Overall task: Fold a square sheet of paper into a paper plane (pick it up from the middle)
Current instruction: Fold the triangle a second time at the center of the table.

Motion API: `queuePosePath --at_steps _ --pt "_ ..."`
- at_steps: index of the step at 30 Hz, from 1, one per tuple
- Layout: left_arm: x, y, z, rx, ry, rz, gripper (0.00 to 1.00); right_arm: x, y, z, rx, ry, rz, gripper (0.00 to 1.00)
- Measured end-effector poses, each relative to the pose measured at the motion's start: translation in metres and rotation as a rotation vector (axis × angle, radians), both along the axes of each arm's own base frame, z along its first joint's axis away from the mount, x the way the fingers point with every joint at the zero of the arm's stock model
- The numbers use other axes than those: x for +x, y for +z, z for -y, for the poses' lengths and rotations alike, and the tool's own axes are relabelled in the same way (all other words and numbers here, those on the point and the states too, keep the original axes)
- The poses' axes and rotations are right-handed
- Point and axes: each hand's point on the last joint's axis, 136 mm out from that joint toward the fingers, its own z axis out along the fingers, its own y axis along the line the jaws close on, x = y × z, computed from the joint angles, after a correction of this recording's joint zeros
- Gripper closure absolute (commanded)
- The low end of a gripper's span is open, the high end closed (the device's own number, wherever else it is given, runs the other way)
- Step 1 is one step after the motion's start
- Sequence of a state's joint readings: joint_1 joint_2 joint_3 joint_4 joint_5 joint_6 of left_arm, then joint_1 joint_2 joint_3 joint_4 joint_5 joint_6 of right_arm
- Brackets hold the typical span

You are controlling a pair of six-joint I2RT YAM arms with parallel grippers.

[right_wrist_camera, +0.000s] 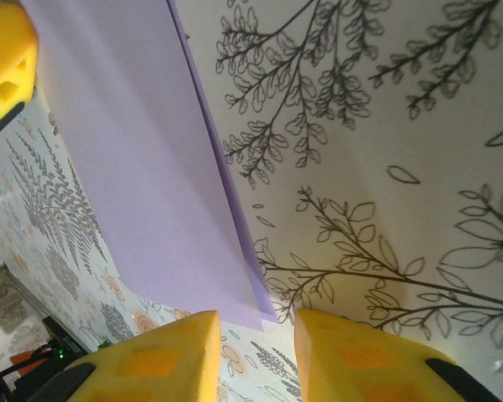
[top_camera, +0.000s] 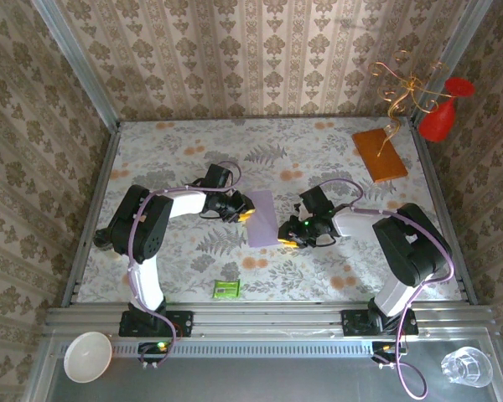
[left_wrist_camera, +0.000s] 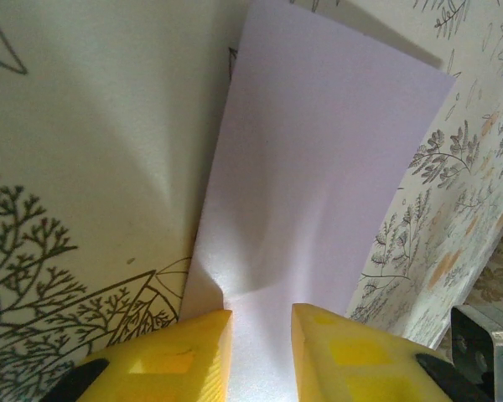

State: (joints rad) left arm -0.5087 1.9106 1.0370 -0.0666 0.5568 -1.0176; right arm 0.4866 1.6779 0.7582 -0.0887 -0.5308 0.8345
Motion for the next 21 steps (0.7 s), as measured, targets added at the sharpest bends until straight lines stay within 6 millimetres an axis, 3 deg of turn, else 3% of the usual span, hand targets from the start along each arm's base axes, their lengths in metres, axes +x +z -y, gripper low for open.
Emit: queuePosePath --at_steps 5,21 --pt "0.0000 -0.0002 0.0001 -0.001 0.000 -0.002 0.72 -0.0003 -0.0010 -0.0012 0.000 0.003 0.000 0.76" --pt "0.0003 0.0002 0.0000 -0.013 0.003 -0.012 0.72 0.0019 0.0017 -0.0085 0.017 0.016 0.027 0.80"
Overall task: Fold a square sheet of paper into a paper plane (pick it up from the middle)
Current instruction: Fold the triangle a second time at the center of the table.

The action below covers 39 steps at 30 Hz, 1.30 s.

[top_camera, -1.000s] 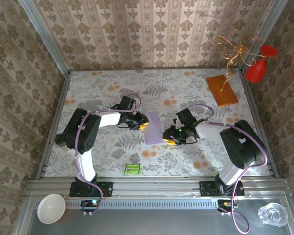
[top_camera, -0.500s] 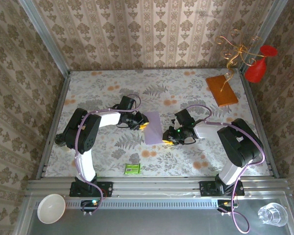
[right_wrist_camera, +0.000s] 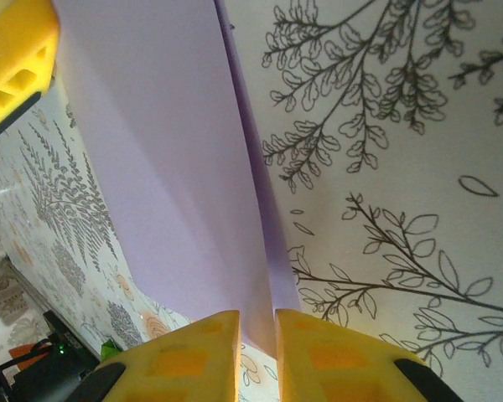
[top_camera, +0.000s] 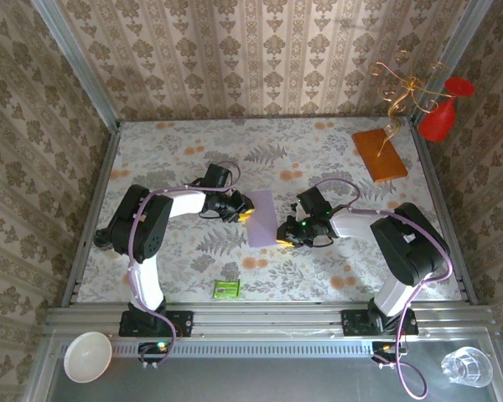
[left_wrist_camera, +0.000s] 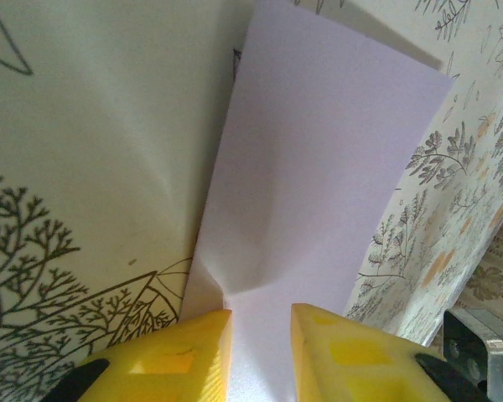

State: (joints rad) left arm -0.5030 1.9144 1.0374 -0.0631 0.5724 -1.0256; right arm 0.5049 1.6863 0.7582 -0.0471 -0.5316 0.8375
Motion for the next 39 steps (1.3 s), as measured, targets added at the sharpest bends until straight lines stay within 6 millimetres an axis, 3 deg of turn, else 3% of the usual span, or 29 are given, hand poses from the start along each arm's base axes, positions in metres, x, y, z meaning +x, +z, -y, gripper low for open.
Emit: queuePosePath --at_steps 10,19,27,32,36,39 --pt "0.000 0.000 0.000 -0.005 -0.002 -0.004 0.73 0.007 -0.003 -0.004 0.013 -0.009 0.013 0.80" --pt "0.001 0.005 0.003 -0.006 -0.005 -0.006 0.75 0.009 -0.002 -0.005 0.014 -0.017 0.010 0.94" --pt "0.022 0.023 0.001 -0.005 -0.033 0.066 0.84 0.008 -0.001 -0.004 0.011 -0.012 0.011 0.95" --pt "0.033 0.012 -0.002 0.015 -0.041 0.054 0.85 0.008 0.002 -0.004 0.013 -0.006 0.021 0.96" --pt "0.031 -0.003 -0.001 0.035 -0.063 0.020 0.87 0.009 0.003 -0.005 0.018 -0.003 0.027 0.98" --pt "0.032 -0.002 0.000 0.037 -0.070 0.023 0.87 0.010 0.007 -0.009 0.041 0.007 0.035 0.98"
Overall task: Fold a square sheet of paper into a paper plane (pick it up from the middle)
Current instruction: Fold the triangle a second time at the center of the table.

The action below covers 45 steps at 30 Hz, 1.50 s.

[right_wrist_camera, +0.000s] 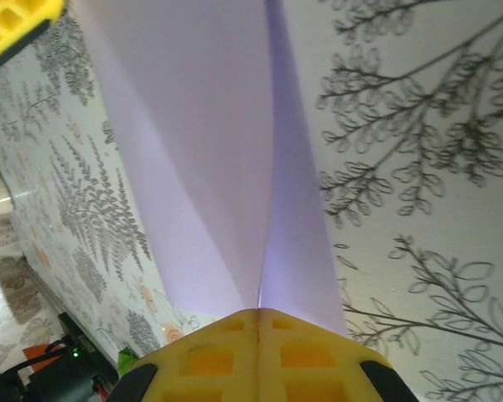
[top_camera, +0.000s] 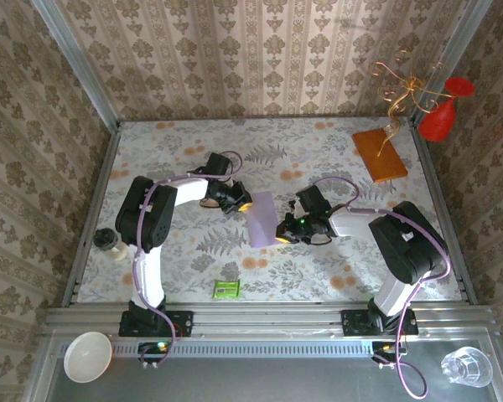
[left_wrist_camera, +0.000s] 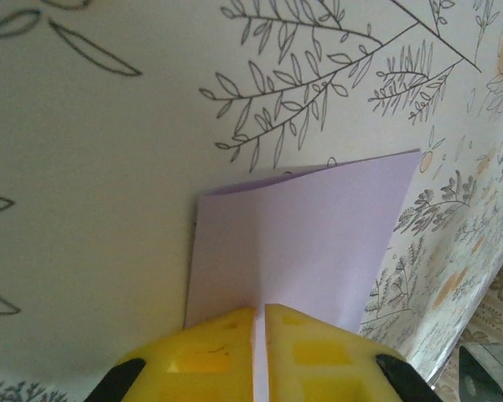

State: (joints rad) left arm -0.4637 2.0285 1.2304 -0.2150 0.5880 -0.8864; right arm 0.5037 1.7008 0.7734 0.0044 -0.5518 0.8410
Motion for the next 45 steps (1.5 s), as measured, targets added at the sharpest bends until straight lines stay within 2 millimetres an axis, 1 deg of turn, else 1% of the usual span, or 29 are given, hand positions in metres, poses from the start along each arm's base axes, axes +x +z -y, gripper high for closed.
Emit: queuePosePath --at_steps 4,9,13,16,19,24,28,38,45 --pt "-0.001 -0.001 0.000 0.003 -0.006 0.001 0.87 0.009 0.012 -0.008 0.035 0.011 0.031 0.98" --pt "-0.001 -0.001 0.000 0.006 -0.013 0.005 0.87 0.033 0.033 -0.024 0.086 0.020 0.100 0.98" --pt "-0.002 -0.001 0.000 0.007 -0.016 0.005 0.87 0.048 0.039 -0.036 0.106 0.023 0.129 0.98" --pt "-0.002 -0.001 0.000 0.008 -0.017 0.005 0.87 0.051 0.035 -0.043 0.109 0.033 0.132 0.98" --pt "-0.003 -0.001 0.000 0.008 -0.018 0.005 0.87 0.049 0.028 -0.048 0.101 0.045 0.117 0.98" --pt "-0.005 -0.001 0.002 0.009 -0.028 0.005 0.87 0.044 0.015 -0.050 0.085 0.055 0.088 0.98" --pt "-0.005 -0.001 0.002 0.009 -0.029 0.006 0.87 0.042 0.009 -0.050 0.077 0.057 0.075 0.97" --pt "-0.005 -0.001 0.002 0.009 -0.029 0.005 0.87 0.047 0.008 -0.056 0.076 0.061 0.080 0.97" --pt "-0.005 -0.001 0.002 0.009 -0.029 0.006 0.87 0.047 0.003 -0.055 0.066 0.059 0.072 0.97"
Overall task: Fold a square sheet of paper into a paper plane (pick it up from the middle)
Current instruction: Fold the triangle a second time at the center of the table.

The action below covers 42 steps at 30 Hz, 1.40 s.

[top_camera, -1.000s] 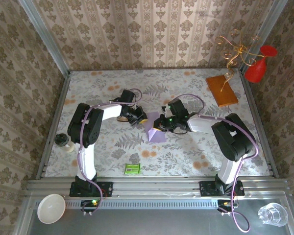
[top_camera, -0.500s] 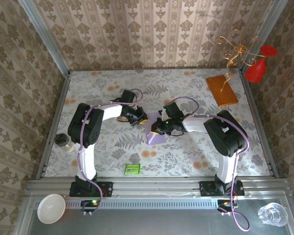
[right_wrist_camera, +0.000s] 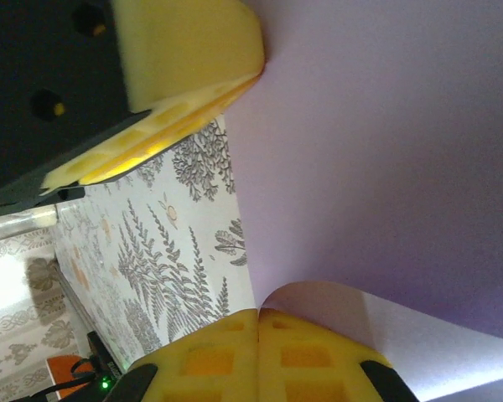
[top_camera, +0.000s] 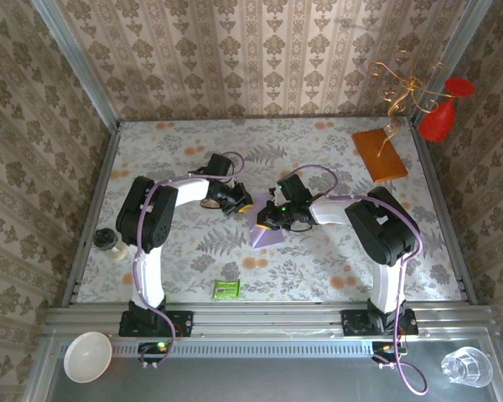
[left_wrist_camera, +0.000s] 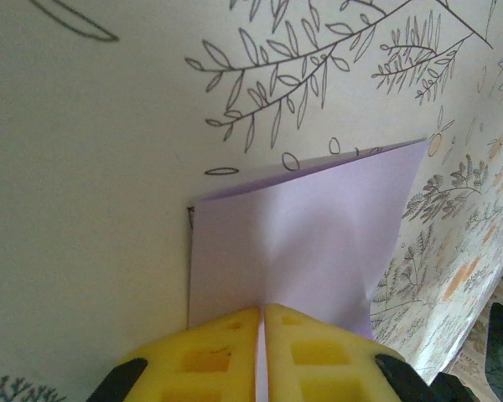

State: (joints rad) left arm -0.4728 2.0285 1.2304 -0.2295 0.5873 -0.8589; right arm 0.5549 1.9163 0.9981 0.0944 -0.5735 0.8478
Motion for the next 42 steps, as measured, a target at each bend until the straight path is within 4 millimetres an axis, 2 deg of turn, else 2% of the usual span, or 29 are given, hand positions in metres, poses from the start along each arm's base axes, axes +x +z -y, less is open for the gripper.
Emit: queuePosePath --at_steps 27,36,39,42 --pt "-0.002 0.001 0.002 -0.001 -0.006 -0.004 0.85 -0.002 -0.015 0.004 -0.041 -0.006 -0.028 0.95" --pt "-0.004 0.006 -0.002 0.015 -0.010 -0.016 0.80 -0.003 -0.015 0.004 -0.042 -0.001 -0.030 0.84" --pt "-0.004 0.017 -0.005 0.016 -0.004 -0.005 0.78 -0.002 -0.012 0.002 -0.033 0.003 -0.027 0.78" --pt "0.006 0.035 -0.017 0.005 0.030 0.037 0.78 -0.002 -0.010 0.000 -0.024 0.010 -0.026 0.71"
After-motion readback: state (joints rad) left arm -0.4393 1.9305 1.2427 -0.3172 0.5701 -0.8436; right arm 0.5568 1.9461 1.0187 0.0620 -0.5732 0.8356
